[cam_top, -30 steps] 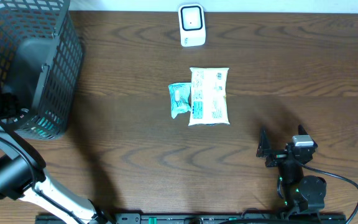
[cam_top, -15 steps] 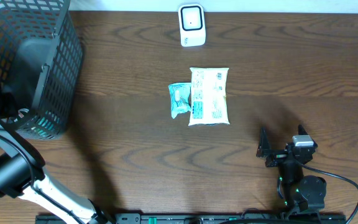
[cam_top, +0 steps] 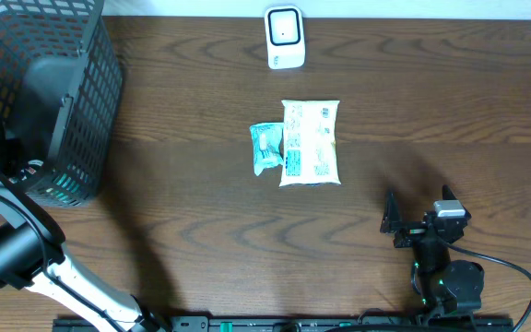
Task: Scan the item barcode
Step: 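Grasp the orange snack pack in the basket with the left gripper, then carry the orange pack toward the white scanner with the left gripper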
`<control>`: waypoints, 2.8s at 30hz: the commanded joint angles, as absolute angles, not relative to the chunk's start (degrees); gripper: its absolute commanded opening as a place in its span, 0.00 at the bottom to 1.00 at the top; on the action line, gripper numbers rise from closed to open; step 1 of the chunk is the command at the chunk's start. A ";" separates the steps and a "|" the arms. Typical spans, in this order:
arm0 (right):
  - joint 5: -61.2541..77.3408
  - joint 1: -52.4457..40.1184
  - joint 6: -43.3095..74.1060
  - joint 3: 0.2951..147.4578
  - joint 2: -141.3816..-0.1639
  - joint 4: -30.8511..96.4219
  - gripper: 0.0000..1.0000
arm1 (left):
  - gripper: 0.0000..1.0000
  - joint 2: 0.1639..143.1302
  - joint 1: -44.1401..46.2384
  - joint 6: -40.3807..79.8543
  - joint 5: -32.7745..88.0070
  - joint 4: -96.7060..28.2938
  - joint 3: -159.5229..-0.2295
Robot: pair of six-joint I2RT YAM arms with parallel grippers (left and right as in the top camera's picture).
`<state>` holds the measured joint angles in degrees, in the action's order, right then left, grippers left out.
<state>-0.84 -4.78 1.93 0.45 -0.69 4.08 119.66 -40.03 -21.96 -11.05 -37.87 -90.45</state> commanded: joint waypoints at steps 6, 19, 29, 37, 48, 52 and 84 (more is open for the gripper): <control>-0.91 -4.58 2.52 0.32 -0.32 4.27 0.99 | 0.07 110.67 -40.05 -8.27 -9.58 -37.60 -90.63; -0.93 -4.58 2.52 0.32 -0.32 4.29 0.99 | 0.08 87.11 -40.05 15.75 30.33 -26.59 -90.67; -0.91 -4.58 2.50 0.32 -0.32 4.27 0.99 | 0.08 77.67 -34.37 34.30 49.08 -30.11 -90.65; -0.93 -4.58 2.50 0.32 -0.32 4.27 0.99 | 0.08 78.72 -16.93 15.99 54.81 -45.10 -90.04; -0.93 -4.58 2.50 0.32 -0.32 4.27 0.99 | 0.08 87.48 1.89 -0.40 46.46 -59.11 -90.04; -0.93 -4.58 2.52 0.32 -0.32 4.27 0.99 | 0.08 92.68 4.64 -0.40 62.59 -63.46 -90.02; -0.93 -4.58 2.52 0.32 -0.32 4.27 0.99 | 0.08 103.46 7.22 15.35 4.82 -59.83 -90.00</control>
<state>-0.86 -4.78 1.96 0.45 -0.69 4.08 103.00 6.33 13.23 12.56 -60.75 -90.35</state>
